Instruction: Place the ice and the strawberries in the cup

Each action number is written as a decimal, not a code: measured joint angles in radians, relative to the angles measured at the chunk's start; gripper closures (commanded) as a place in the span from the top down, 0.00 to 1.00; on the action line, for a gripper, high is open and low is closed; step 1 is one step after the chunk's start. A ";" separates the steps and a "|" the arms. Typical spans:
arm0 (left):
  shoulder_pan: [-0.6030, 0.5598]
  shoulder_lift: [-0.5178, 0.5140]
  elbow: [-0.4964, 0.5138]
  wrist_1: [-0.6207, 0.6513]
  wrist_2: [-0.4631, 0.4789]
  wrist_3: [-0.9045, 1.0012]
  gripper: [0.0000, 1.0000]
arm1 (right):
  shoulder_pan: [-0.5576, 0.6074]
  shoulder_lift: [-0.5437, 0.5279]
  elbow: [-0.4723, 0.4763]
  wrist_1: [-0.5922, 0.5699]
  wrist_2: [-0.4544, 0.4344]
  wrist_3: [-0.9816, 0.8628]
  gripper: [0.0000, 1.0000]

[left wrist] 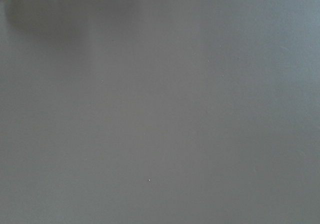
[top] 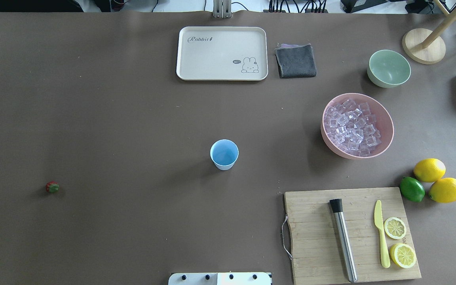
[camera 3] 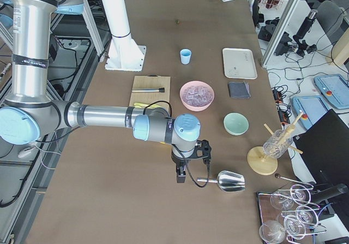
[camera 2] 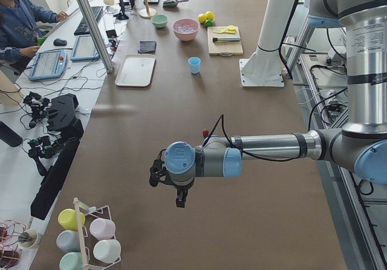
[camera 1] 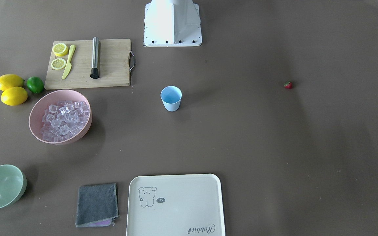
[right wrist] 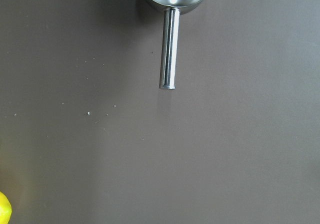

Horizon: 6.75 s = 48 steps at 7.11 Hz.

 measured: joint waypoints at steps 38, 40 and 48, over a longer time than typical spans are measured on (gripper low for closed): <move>0.077 -0.080 0.053 -0.318 -0.095 -0.014 0.99 | -0.750 0.591 0.192 -0.022 -0.153 1.150 0.00; 0.077 -0.082 0.053 -0.318 -0.095 -0.014 0.99 | -0.866 0.743 0.160 -0.053 -0.222 1.415 0.00; 0.078 -0.077 0.055 -0.318 -0.099 -0.012 0.99 | -1.119 0.921 0.044 -0.049 -0.465 1.678 0.00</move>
